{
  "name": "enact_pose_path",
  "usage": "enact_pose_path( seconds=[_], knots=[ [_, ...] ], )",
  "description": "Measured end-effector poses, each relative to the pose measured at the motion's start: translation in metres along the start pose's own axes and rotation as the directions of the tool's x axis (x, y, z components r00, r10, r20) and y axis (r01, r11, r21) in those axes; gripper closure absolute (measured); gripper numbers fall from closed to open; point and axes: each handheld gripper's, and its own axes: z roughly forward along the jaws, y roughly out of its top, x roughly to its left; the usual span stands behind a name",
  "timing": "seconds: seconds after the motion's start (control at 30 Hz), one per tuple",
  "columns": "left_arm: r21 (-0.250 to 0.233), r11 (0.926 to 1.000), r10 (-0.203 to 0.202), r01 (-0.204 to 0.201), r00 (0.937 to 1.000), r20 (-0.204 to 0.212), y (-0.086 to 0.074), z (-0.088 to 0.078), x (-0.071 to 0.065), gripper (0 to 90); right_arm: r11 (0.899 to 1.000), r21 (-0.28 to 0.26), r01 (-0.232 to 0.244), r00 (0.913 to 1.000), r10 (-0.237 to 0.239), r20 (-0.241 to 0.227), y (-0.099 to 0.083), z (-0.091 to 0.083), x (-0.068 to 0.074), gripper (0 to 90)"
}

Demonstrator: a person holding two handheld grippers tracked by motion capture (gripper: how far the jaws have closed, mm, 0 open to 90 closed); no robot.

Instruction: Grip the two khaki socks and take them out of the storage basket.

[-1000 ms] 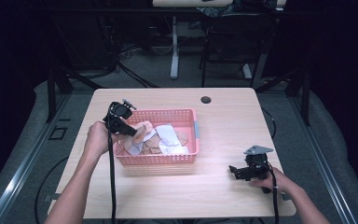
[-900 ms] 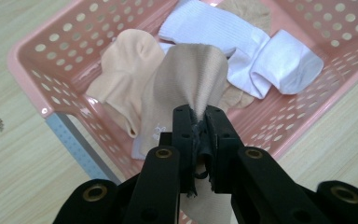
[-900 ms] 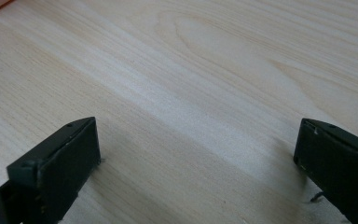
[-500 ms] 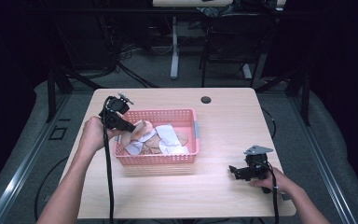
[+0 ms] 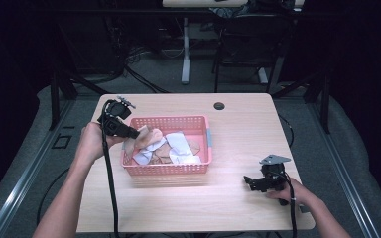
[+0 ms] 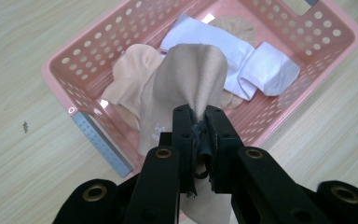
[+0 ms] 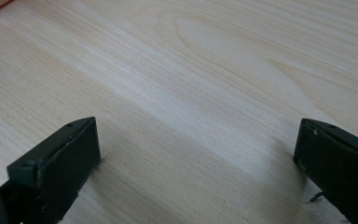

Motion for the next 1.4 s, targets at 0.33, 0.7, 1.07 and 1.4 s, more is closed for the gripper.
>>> enact_pose_path(
  seconds=[0.33,0.7,1.07,1.4],
  knots=[
    [-0.021,0.9998,-0.005,0.005,0.9995,-0.031,0.003,-0.021,0.004,83.3,1.0,0.0,0.0,1.0,0.0,0.0,0.0,0.0,0.0,0.0],
    [-0.037,0.9989,-0.03,0.028,0.9971,-0.07,-0.003,-0.047,0.017,83.3,1.0,-0.001,-0.002,1.0,0.002,-0.005,0.0,0.0,0.0,0.0],
    [-0.043,0.9959,-0.083,0.079,0.9912,-0.103,-0.023,-0.055,0.035,83.4,1.0,0.003,0.004,1.0,-0.004,0.0,0.0,0.0,0.0,0.0],
    [-0.03,0.9925,-0.121,0.118,0.9855,-0.119,-0.038,-0.058,0.057,83.5,1.0,0.002,0.002,1.0,-0.002,0.004,0.0,0.0,0.0,0.0]
  ],
)
